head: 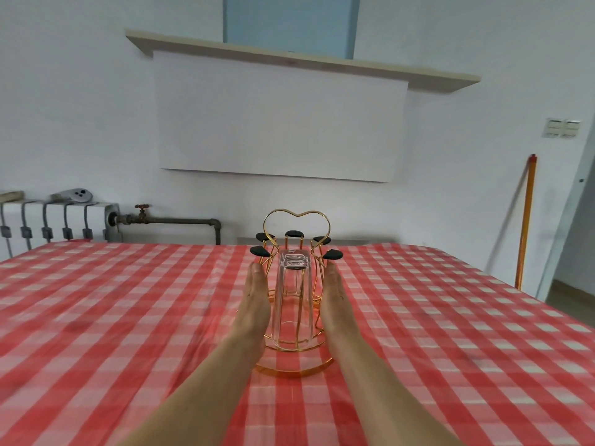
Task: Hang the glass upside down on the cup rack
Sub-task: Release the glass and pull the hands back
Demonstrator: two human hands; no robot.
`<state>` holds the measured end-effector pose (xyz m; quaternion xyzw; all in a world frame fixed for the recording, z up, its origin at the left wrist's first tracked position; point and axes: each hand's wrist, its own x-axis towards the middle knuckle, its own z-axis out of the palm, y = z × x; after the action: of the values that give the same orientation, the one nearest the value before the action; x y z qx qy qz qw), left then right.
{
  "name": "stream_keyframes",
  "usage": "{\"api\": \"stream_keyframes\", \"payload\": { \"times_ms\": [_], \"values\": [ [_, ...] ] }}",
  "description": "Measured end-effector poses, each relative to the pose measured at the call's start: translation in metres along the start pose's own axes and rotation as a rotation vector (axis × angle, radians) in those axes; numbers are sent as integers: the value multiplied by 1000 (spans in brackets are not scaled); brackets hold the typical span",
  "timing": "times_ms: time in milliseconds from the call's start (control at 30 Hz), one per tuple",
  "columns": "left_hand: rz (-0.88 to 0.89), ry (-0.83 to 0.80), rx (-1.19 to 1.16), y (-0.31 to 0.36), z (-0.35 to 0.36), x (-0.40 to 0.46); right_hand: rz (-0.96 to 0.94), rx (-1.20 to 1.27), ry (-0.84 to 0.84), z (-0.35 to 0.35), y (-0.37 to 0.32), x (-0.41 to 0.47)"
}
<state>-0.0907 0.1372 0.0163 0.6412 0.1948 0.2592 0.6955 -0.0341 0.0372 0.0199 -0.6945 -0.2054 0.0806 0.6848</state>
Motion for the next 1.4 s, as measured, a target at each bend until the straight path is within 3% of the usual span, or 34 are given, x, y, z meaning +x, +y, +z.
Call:
{"api": "stream_keyframes", "payload": {
  "times_ms": [367, 700, 1400],
  "values": [
    [44, -60, -3, 25, 9, 2, -41, 15, 59, -5, -21, 6],
    [7, -72, -29, 13, 13, -8, 45, 21, 50, -14, -13, 0],
    [-47, -79, 23, 3, 5, 0, 31, 54, 25, -16, -6, -5]
  ]
}}
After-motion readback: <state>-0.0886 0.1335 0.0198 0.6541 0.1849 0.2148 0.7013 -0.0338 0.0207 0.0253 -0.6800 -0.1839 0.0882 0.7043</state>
